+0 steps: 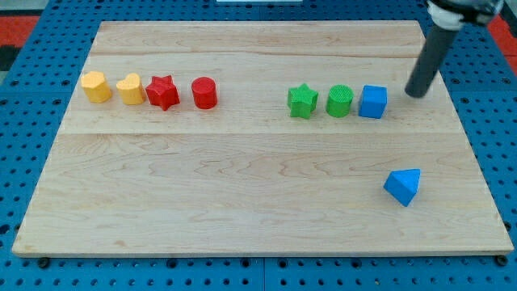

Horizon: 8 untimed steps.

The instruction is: Put the blue cube above the blue triangle

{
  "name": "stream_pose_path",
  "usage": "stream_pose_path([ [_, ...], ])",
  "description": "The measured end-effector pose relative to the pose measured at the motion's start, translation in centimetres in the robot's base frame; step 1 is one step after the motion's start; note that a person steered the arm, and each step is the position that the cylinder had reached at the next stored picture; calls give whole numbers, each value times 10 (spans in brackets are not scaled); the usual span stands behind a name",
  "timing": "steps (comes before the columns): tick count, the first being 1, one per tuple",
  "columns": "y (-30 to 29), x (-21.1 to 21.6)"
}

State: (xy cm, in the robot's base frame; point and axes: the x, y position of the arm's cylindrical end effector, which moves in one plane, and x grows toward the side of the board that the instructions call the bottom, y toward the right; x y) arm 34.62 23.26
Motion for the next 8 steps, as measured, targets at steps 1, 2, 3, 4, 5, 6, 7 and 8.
stream_pose_path([
  [1,-45,-22],
  [2,-73,-12],
  [3,-93,2],
  [4,-102,23],
  [5,-84,27],
  [6,-64,27],
  [7,-51,28],
  [8,-50,42],
])
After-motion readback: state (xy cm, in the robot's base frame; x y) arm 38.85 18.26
